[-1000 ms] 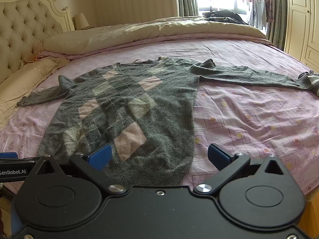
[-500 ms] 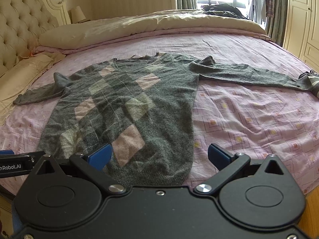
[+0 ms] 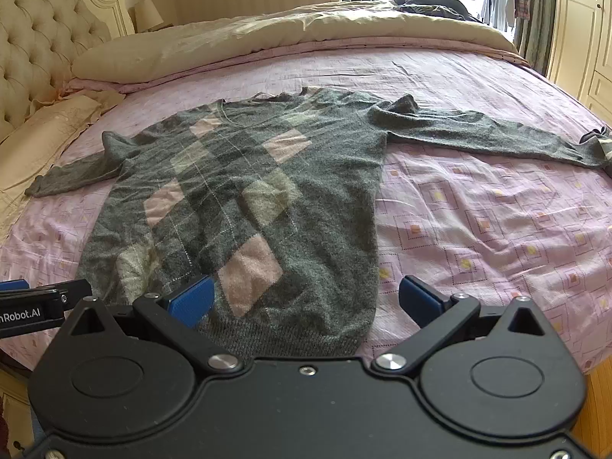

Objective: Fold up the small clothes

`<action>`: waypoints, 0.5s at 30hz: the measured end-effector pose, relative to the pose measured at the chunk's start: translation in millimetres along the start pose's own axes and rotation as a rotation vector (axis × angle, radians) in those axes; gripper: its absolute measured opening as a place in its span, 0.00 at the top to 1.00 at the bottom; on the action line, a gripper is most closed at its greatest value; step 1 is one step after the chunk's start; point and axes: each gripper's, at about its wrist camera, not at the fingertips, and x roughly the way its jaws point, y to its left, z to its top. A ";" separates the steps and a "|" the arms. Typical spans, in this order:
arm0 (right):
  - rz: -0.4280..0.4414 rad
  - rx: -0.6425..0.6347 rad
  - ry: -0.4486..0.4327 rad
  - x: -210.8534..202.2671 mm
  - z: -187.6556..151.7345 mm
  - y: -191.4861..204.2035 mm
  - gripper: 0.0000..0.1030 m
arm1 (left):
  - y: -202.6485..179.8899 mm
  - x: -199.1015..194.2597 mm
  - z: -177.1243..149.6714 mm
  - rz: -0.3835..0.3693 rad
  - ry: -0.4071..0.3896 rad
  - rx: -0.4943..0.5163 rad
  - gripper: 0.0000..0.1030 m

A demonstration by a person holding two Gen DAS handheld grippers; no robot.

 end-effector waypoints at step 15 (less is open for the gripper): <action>0.047 0.037 0.070 13.8 9.6 -7.7 0.01 | -8.9 10.4 7.4 -0.024 0.031 0.012 0.11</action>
